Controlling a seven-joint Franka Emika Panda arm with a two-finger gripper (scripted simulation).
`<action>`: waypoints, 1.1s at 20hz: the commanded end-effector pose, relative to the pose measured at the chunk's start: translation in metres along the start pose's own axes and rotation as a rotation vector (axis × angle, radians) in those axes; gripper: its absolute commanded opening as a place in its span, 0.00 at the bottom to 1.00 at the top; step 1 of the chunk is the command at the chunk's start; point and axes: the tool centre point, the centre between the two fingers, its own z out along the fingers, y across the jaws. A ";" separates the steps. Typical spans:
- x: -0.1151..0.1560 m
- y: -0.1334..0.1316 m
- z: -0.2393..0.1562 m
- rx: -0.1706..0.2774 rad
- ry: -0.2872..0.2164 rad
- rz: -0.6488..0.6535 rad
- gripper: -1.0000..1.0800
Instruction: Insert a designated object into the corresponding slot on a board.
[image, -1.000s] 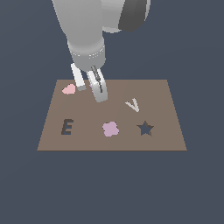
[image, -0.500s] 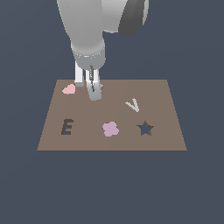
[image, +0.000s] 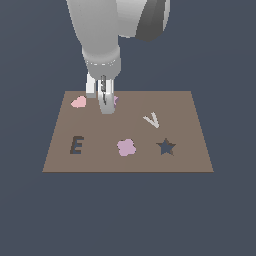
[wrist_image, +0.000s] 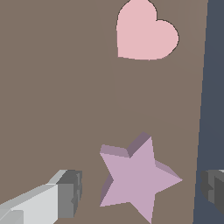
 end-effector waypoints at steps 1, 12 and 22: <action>0.000 0.000 0.003 0.000 0.000 0.000 0.96; 0.000 0.001 0.020 0.000 -0.001 0.006 0.00; 0.000 0.000 0.017 0.001 -0.001 0.005 0.00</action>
